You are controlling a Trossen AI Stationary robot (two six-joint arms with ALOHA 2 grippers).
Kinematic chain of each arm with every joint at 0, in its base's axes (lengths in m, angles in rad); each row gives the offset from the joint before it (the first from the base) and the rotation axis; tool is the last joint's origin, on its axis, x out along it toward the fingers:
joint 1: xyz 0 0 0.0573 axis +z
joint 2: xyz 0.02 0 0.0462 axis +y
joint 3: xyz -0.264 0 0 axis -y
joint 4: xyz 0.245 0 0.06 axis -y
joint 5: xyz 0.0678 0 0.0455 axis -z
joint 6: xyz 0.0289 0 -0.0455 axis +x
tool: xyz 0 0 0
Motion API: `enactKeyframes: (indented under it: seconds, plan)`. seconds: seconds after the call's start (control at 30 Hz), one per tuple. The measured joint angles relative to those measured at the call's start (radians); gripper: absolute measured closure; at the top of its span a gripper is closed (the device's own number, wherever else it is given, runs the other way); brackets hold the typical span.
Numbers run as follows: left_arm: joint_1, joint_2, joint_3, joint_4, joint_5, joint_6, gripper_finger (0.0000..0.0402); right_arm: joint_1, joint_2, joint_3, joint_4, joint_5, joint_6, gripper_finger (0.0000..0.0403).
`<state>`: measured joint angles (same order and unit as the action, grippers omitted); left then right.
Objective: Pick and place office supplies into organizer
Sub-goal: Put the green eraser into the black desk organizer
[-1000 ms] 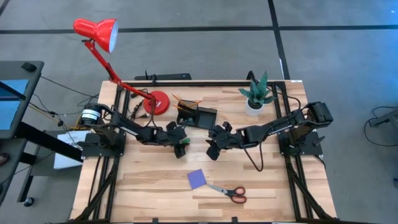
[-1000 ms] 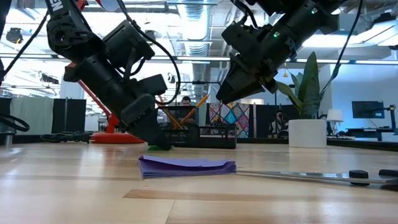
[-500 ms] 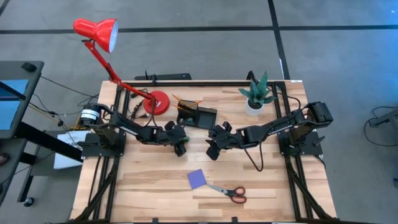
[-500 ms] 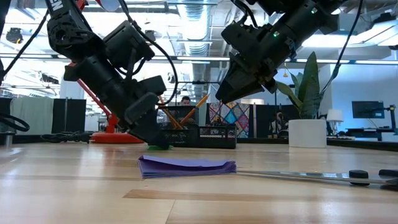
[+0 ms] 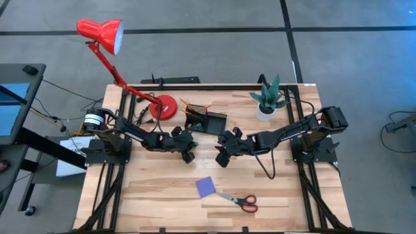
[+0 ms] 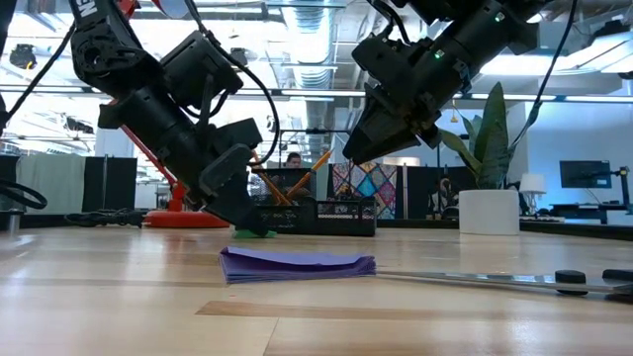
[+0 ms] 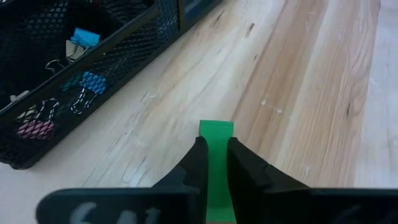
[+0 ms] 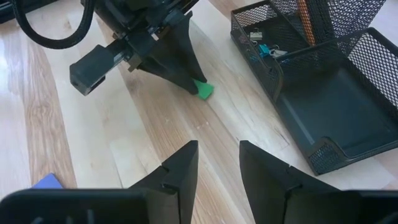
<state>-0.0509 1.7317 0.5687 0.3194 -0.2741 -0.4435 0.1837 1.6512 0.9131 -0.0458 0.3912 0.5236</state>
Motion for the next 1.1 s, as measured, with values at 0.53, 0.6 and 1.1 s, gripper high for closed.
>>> enactKeyframes:
  seconds: [0.53,0.6,1.1]
  plan:
    - [0.067,-0.24,0.0,-0.047,-0.116,0.174,0.0397,0.0,0.0,0.0,0.001,0.0,0.0,0.029]
    - [0.105,-0.245,0.001,-0.037,-0.123,0.209,0.0401,0.0,0.0,0.0,0.002,0.0,0.0,0.029]
    - [0.157,-0.248,0.003,-0.16,0.239,0.213,0.036,0.0,0.0,0.0,0.001,0.0,0.0,0.029]
